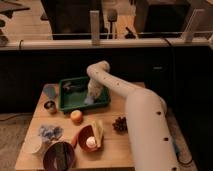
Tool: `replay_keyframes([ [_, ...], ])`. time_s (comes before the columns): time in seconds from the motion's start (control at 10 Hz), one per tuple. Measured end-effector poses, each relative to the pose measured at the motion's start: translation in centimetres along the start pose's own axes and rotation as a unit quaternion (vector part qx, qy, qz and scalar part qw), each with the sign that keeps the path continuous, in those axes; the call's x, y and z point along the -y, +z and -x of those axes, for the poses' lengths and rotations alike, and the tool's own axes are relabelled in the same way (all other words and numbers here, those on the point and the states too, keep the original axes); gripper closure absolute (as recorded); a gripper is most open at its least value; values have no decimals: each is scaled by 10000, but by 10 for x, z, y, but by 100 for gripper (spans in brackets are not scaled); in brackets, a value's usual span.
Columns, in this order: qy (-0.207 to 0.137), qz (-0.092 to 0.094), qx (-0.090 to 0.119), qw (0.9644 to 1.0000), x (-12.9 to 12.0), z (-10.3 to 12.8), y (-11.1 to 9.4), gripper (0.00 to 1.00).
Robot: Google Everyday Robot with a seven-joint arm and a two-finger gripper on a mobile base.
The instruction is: Wipe tray with sponge
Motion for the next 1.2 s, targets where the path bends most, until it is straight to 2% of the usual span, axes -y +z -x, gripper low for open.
replay_keyframes([
  [0.3, 202, -35, -101, 9997, -4, -19, -4, 100],
  [0.4, 157, -52, -87, 9998, 1, -20, -2, 100],
  [0.6, -25, -94, -11, 10000, 27, -17, 6, 100],
  [0.9, -570, -181, 216, 9980, 83, 2, 24, 100],
  [1.2, -1094, -315, 389, 9927, 109, 35, 23, 100],
])
